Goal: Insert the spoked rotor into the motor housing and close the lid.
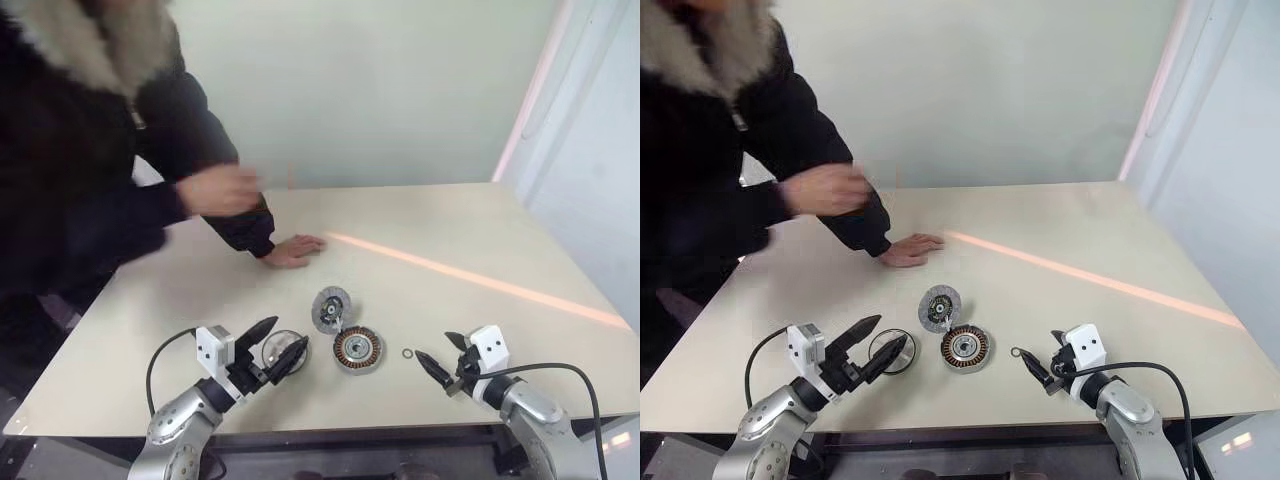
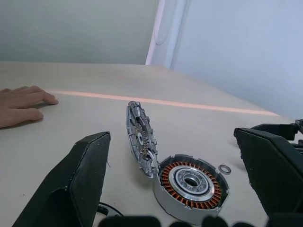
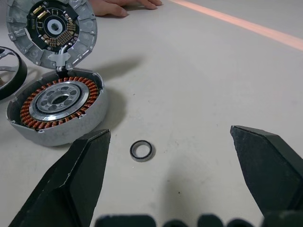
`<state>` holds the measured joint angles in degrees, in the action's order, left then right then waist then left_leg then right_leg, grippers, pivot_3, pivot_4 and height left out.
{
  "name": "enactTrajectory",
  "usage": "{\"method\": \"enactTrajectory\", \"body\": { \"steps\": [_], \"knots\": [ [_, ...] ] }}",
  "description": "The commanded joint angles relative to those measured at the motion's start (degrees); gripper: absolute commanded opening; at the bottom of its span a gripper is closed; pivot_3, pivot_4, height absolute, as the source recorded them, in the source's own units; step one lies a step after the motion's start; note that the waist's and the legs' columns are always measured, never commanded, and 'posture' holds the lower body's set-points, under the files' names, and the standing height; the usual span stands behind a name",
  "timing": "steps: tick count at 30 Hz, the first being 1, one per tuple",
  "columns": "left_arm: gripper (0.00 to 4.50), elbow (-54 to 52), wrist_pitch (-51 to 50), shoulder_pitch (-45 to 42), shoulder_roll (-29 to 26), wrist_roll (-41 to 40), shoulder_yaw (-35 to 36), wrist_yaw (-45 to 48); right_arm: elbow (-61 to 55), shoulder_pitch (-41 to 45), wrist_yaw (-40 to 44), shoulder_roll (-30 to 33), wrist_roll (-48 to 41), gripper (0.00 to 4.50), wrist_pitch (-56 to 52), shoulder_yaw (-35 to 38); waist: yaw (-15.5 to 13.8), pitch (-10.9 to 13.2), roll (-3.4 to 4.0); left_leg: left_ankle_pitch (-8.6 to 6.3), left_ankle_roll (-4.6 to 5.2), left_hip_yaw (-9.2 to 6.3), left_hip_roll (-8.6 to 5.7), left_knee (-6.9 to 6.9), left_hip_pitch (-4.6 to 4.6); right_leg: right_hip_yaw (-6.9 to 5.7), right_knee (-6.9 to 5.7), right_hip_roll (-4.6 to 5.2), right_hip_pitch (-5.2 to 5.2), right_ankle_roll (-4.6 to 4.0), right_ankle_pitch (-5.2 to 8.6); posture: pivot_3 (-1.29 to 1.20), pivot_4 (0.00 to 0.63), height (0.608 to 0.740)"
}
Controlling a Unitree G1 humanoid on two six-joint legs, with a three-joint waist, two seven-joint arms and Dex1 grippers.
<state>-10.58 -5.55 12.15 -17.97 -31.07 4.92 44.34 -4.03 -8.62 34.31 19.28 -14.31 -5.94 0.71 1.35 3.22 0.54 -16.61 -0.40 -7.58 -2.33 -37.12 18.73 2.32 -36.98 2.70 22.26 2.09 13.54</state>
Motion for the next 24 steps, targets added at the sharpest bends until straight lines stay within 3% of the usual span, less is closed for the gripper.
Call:
{"method": "enactTrajectory", "body": {
  "steps": [1,24],
  "knots": [
    [4.5,-0.8,1.0,-1.0,-0.1,0.4,0.0,0.4,-2.0,0.8,-0.1,0.5,-0.2,4.44,1.3,0.9,0.0,0.0,0.0,0.0,0.0,0.0,0.0,0.0,0.0,0.0,0.0,0.0,0.0,0.0,0.0,0.0,0.0,0.74],
    [4.5,-3.9,-2.3,6.0,-1.3,0.4,-1.0,2.0,-8.0,0.3,-5.7,0.0,1.3,4.44,-5.5,-0.9,0.0,0.0,0.0,-0.01,0.02,0.02,0.01,0.0,0.0,0.02,-0.01,0.0,0.01,-0.01,0.01,0.0,0.0,0.74]
  ]
}}
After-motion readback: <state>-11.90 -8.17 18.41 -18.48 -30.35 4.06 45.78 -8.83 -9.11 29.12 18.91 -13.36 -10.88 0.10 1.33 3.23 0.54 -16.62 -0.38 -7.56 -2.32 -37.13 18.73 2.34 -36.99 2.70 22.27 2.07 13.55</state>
